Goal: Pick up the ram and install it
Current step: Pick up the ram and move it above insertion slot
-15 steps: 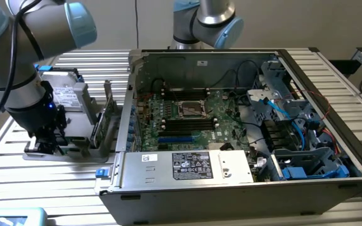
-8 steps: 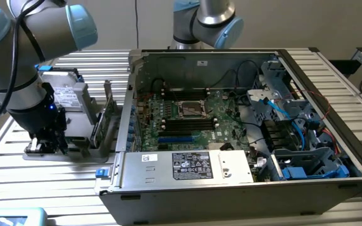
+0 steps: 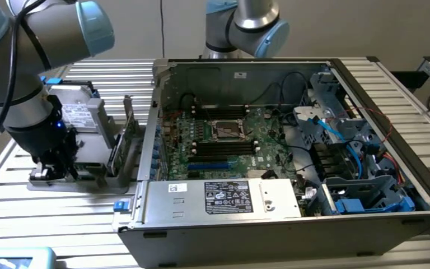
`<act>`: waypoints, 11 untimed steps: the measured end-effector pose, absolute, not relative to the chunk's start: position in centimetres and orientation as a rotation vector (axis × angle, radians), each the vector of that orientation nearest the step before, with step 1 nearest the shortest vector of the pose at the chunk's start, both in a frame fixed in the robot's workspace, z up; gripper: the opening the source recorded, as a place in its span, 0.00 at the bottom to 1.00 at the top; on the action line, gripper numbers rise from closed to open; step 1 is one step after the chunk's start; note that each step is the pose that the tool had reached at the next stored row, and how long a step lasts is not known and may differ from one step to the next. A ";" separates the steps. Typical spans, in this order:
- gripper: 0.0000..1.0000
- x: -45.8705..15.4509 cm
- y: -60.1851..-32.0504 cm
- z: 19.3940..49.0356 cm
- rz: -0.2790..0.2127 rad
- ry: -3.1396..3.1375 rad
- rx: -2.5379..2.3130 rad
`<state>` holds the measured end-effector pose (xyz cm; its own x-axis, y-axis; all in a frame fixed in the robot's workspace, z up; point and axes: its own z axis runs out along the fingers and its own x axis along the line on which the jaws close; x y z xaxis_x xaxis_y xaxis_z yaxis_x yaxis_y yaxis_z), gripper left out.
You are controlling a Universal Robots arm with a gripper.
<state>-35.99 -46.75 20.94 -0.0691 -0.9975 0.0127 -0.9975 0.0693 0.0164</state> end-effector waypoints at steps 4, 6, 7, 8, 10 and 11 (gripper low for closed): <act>0.13 -36.0 -46.8 22.8 -0.005 -2.282 2.129; 0.13 -36.0 -46.8 23.7 -0.005 -2.282 2.129; 0.13 -36.0 -46.8 24.1 -0.005 -2.282 2.129; 0.13 -36.0 -46.8 24.6 -0.005 -2.282 2.129; 0.13 -36.0 -46.7 25.5 -0.005 -2.282 2.129; 0.13 -36.0 -46.7 26.0 -0.005 -2.282 2.129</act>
